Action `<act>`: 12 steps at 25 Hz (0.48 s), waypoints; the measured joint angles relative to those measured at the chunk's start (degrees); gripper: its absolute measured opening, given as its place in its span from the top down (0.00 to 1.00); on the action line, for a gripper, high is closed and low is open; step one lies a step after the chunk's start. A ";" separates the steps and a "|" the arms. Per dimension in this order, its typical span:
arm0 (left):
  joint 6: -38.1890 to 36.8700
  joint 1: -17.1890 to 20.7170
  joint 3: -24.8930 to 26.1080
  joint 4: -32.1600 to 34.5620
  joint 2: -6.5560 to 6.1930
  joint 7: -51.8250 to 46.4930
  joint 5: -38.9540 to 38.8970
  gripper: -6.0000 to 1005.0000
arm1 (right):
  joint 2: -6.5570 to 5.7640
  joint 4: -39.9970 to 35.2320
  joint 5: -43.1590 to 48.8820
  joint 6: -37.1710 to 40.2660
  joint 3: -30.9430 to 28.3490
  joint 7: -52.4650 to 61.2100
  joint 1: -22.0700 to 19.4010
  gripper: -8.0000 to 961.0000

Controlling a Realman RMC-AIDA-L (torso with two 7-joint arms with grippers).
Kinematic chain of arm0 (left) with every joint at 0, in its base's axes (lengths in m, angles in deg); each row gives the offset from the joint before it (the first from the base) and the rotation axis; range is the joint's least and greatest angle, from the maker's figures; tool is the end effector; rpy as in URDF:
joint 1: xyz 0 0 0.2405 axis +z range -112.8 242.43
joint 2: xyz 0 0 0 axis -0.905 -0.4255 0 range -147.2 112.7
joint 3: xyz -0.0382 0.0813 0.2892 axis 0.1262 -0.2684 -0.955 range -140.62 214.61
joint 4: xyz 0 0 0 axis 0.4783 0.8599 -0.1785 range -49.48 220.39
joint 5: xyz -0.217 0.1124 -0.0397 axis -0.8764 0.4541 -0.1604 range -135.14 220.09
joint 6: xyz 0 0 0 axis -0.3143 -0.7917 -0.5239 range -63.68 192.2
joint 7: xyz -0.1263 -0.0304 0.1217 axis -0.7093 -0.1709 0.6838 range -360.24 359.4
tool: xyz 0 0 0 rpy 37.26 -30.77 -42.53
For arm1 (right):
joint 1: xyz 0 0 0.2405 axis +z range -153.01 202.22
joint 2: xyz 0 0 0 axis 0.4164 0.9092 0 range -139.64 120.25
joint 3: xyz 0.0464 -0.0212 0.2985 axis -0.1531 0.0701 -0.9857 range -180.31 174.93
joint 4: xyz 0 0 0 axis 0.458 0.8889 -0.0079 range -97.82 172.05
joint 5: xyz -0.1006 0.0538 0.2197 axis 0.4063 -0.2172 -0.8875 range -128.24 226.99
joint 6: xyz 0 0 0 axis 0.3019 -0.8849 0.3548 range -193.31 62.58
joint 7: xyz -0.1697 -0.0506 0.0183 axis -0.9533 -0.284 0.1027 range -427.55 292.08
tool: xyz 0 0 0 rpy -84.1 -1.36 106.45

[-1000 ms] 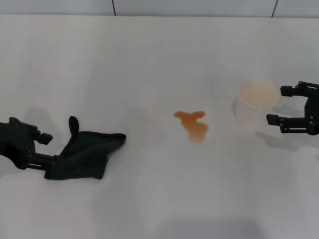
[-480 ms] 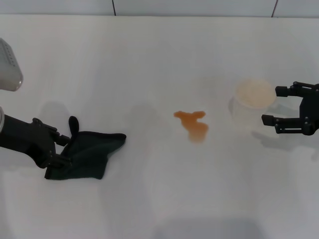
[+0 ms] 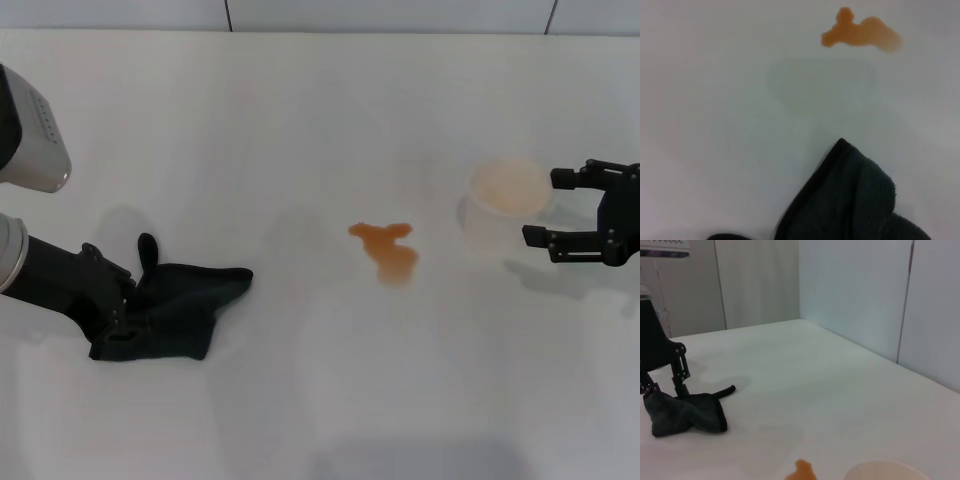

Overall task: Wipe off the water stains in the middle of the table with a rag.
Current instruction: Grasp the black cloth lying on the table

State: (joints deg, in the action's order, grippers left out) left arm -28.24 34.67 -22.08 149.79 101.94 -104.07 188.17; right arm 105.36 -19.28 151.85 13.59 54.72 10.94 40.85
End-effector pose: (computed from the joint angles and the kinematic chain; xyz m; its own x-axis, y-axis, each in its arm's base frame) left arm -0.3122 0.3923 -0.0290 0.8865 0.4082 -0.2180 0.3661 -0.9068 -0.2092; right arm 0.3385 0.3820 0.0070 0.9091 -0.1948 -0.3683 -0.3490 -0.8388 -0.4179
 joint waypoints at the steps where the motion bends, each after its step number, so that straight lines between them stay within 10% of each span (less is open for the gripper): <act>1: 0.01 0.00 -0.02 0.00 0.00 0.00 0.04 0.50 | 0.00 0.00 0.00 -0.17 0.16 0.00 0.07 0.12; 12: 0.84 -0.75 -0.32 -1.59 -0.02 -0.11 0.40 0.67 | 0.00 -0.17 0.23 -0.39 2.00 0.06 0.13 0.12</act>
State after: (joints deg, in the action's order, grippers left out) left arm -27.40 33.92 -22.40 148.20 101.92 -104.18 188.56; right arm 105.35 -19.45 152.07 13.20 56.71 11.00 40.98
